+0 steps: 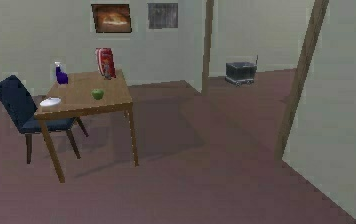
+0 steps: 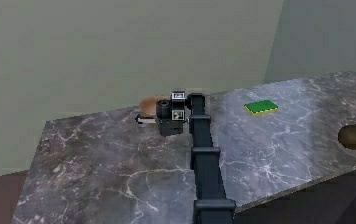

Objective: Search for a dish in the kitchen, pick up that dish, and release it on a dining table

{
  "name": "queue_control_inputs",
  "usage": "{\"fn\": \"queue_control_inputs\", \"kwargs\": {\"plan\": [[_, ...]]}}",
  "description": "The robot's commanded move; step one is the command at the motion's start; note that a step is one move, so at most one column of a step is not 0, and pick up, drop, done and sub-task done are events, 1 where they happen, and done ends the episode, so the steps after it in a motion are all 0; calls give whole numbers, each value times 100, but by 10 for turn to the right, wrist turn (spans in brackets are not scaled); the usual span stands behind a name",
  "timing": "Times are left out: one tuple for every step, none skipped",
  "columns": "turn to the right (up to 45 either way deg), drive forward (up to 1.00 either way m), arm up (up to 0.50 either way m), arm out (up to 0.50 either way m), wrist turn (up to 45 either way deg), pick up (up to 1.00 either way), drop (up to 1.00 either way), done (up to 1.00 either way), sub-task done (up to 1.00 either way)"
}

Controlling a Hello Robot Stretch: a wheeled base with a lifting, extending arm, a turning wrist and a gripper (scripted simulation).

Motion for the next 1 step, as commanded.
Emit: {"fn": "queue_control_inputs", "kwargs": {"plan": [[0,0,10,0,0,0,0,0,0]]}}
